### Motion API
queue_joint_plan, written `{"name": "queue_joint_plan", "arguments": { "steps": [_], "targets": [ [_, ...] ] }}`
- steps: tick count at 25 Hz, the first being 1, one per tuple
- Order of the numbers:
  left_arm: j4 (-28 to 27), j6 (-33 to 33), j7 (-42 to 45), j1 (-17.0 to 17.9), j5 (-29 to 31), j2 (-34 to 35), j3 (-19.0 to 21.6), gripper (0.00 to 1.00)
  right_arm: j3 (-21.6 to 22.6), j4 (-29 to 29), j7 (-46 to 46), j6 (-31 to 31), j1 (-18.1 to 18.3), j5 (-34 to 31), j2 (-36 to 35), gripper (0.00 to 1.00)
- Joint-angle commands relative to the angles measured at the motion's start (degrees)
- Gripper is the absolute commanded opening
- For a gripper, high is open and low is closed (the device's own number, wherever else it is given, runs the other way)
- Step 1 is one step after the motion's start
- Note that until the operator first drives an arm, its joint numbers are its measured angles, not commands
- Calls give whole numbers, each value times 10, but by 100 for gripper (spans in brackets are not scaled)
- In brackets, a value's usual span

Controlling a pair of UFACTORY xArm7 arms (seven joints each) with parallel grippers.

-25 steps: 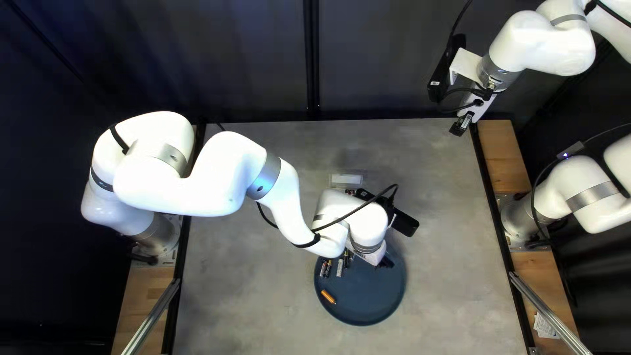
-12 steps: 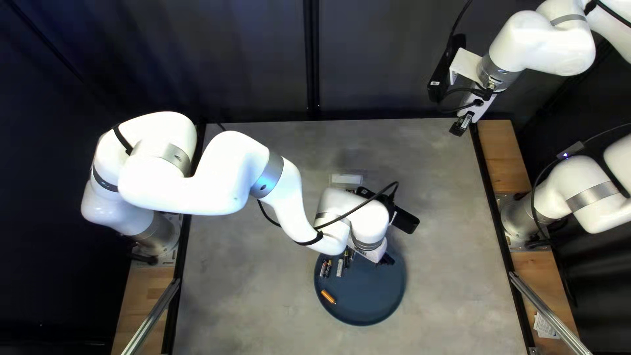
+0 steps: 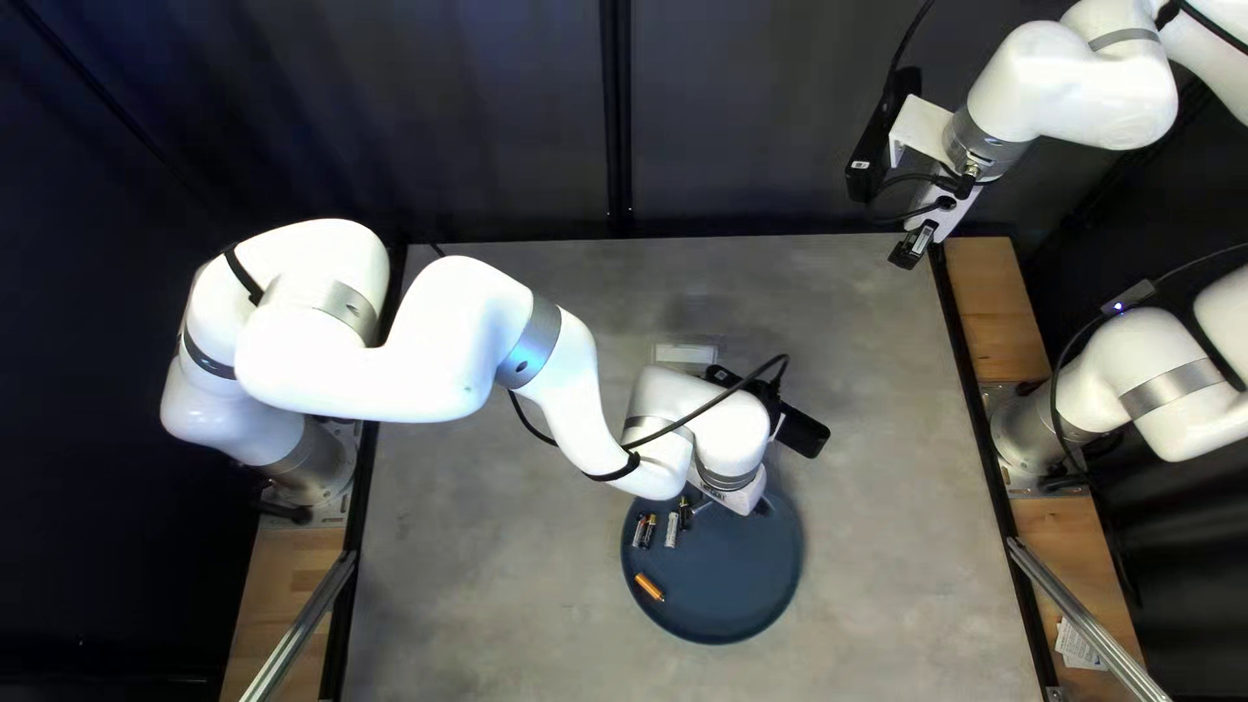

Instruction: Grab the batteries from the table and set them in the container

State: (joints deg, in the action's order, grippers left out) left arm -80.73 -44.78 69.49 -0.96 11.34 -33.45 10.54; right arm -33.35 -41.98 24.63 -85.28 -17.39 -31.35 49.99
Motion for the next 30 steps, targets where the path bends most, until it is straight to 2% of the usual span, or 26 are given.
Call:
{"name": "queue_joint_plan", "arguments": {
  "steps": [1, 2, 10, 15, 19, 21, 25, 30],
  "targets": [
    [-10, -27, 13, 13, 9, 8, -3, 0, 0, 0, 0, 0, 0, 0, 0, 100],
    [-12, -30, 12, 14, 9, 7, -3, 98, 0, 0, 0, 0, 0, 0, 0, 100],
    [-43, -43, 0, 40, 34, -30, 0, 100, 0, 0, 0, 0, 0, 0, 0, 100],
    [11, -12, -80, 38, 55, 12, 28, 100, 0, 0, 0, 0, 0, 0, 0, 100],
    [52, 13, -184, 8, 44, 45, 59, 100, 0, 0, 0, 0, 0, 0, 0, 100],
    [69, 30, -261, -20, 27, 53, 81, 100, 0, 0, 0, 0, 0, 0, 0, 100],
    [61, 47, -374, -72, -6, 29, 112, 100, 0, 0, 0, 0, 0, 0, 0, 100],
    [43, 51, -420, -101, -28, 5, 125, 100, 0, 0, 0, 0, 0, 0, 0, 100]
  ]
}}
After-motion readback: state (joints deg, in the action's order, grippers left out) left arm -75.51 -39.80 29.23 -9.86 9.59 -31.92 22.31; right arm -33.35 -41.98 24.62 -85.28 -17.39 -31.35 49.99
